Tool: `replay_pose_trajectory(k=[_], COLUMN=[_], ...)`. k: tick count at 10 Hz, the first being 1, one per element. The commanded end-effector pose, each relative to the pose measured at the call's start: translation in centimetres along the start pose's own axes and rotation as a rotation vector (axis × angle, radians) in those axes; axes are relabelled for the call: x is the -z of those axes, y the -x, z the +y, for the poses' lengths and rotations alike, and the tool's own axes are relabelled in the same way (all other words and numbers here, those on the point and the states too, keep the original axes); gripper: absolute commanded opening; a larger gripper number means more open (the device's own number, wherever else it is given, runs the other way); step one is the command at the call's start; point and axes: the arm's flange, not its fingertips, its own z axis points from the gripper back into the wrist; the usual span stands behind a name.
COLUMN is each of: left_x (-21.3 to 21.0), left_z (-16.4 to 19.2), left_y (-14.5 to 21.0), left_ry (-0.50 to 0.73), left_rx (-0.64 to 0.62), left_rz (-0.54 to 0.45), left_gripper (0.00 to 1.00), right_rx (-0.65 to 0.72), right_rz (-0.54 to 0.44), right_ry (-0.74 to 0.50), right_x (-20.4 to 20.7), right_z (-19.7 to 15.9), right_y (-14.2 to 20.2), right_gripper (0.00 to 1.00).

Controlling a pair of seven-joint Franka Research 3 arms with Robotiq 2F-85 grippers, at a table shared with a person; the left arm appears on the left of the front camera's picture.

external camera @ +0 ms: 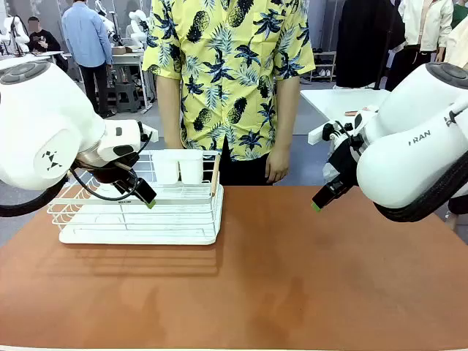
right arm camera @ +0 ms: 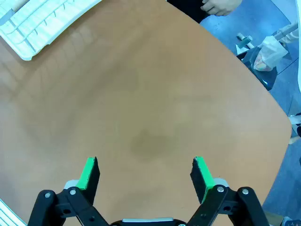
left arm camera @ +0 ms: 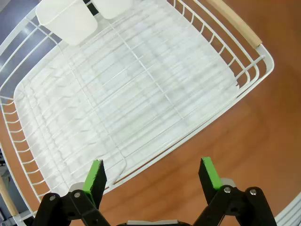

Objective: Clean the table.
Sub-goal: Pick up the Lint Roller when the human hands it over.

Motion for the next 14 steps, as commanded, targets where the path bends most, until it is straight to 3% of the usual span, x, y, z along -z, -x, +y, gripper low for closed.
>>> replay_pose_trajectory(k=[1, 13, 14], left_x=[0.0, 0.0, -1.6], left_z=[0.0, -0.1, 0.7], left_y=[0.0, 0.0, -0.7], left_ry=[0.000, 0.000, 0.041], left_rx=[0.000, 0.002, -0.041], left_rz=[0.000, 0.000, 0.005], left_gripper=[1.00, 1.00, 1.00], right_rx=[0.000, 0.000, 0.040], right_rz=[0.000, 0.000, 0.003], right_ry=[0.000, 0.001, -0.026], right_x=[0.0, 0.0, -1.1], right_z=[0.0, 0.0, -0.6], right_y=[0.0, 0.0, -0.8], right_gripper=[1.00, 1.00, 1.00])
